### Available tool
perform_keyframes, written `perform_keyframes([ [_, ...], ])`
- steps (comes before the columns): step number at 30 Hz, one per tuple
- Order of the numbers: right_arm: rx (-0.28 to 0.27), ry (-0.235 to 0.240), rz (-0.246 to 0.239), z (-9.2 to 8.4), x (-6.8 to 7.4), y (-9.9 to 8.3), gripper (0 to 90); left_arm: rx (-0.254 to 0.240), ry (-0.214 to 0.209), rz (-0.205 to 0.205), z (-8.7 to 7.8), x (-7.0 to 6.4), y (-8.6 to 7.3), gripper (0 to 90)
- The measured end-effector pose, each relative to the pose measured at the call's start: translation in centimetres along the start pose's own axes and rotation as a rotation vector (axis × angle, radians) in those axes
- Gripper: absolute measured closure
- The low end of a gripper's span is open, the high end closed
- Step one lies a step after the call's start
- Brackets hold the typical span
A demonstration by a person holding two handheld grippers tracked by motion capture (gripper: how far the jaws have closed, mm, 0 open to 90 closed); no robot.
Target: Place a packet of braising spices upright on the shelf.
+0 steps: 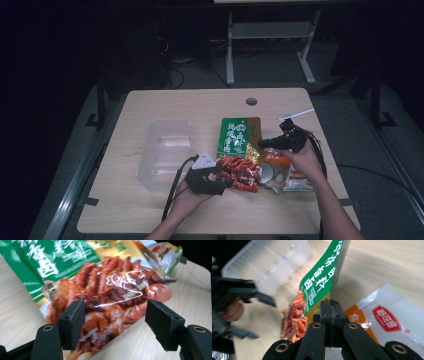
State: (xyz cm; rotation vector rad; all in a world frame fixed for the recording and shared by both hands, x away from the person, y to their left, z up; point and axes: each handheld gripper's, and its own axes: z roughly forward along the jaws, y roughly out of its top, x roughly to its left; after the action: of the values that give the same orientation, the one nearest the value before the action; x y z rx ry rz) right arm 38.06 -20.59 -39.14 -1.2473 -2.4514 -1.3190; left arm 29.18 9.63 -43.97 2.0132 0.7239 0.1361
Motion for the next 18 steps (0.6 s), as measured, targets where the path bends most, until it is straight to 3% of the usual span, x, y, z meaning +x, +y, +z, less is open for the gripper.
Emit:
perform_keyframes([
  [4,-0.047,0.036,-0.076,-1.7,1.3,-0.1,90.0,-0.023,0.025,-0.013,-0.1,0.3,0.6,29.2],
  [8,-0.084,0.076,-0.152,-3.2,2.7,-0.3,90.0,-0.049,0.060,-0.062,0.2,0.5,0.9,25.4],
  [14,-0.091,0.117,-0.218,-4.3,3.6,-0.8,90.0,-0.055,0.104,-0.099,0.6,1.0,1.1,20.7],
  [15,-0.091,0.123,-0.223,-4.4,3.7,-0.9,90.0,-0.074,0.096,-0.128,0.7,1.0,1.1,20.7],
  [18,-0.101,0.157,-0.221,-4.8,3.4,-1.1,90.0,-0.073,0.063,-0.148,0.9,1.4,1.3,22.6],
])
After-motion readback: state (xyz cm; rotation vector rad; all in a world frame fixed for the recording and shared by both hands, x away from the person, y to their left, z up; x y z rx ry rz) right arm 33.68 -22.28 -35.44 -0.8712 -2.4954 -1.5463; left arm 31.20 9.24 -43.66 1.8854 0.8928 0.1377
